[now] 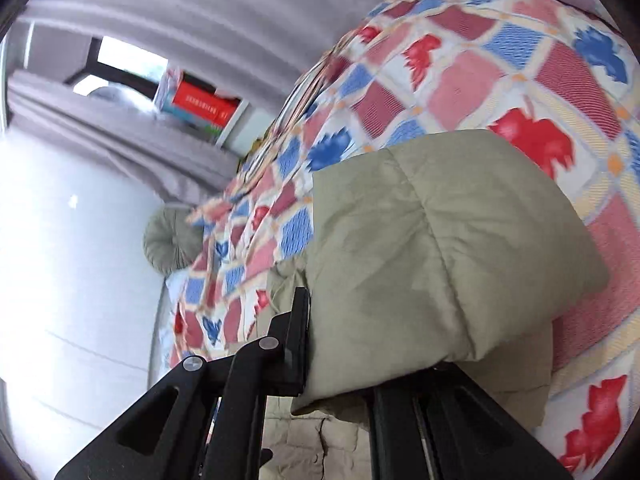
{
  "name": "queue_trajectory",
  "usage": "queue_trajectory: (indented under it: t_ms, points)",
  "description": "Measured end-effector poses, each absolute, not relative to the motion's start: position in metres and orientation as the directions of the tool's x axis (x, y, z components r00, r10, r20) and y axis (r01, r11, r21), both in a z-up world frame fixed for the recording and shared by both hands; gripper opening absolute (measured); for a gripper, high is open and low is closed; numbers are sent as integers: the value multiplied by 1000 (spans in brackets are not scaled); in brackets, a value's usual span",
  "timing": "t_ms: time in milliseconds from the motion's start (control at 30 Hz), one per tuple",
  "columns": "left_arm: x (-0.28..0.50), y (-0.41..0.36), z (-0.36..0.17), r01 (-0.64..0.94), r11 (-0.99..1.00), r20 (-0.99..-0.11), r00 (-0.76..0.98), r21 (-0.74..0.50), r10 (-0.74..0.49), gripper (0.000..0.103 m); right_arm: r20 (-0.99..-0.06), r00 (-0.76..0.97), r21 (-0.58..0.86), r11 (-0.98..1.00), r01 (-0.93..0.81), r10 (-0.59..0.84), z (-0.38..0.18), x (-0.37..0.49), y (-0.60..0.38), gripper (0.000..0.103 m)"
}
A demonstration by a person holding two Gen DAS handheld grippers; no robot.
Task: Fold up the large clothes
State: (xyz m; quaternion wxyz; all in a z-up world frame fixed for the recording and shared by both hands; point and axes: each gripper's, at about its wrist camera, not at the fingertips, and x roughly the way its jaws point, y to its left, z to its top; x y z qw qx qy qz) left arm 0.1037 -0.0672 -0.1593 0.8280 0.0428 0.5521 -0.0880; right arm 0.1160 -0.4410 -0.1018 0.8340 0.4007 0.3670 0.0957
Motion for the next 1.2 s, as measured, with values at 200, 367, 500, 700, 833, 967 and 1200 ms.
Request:
queue_trajectory:
  t_ms: [200, 367, 500, 700, 833, 967, 1200]
  points:
    - [112, -22, -165, 172, 985, -920, 386, 4, -64, 103, -669, 565, 647, 752, 123, 483, -152, 152, -322, 9]
    - [114, 4, -173, 142, 990, -924, 375, -18, -71, 103, -781, 436, 585, 769, 259, 448, -217, 156, -300, 10]
    - [113, 10, -178, 141, 989, -925, 368, -44, -93, 103, -799, 392, 590, 721, 364, 456, -243, 154, -314, 14]
    - [122, 6, -178, 147, 985, -921, 363, -92, -140, 103, -755, 472, 634, 689, 351, 455, -207, 126, -326, 78]
    - [135, 9, -175, 107, 987, -911, 385, -116, -149, 103, -760, 516, 625, 664, 410, 396, -195, 115, -351, 78]
    - [144, 26, -168, 54, 985, -896, 408, -165, -173, 103, -719, 582, 687, 517, 510, 380, -201, 120, -385, 60]
    - [152, 60, -163, 13, 979, -890, 415, -204, -191, 103, -729, 553, 614, 742, 269, 403, -165, 166, -314, 24]
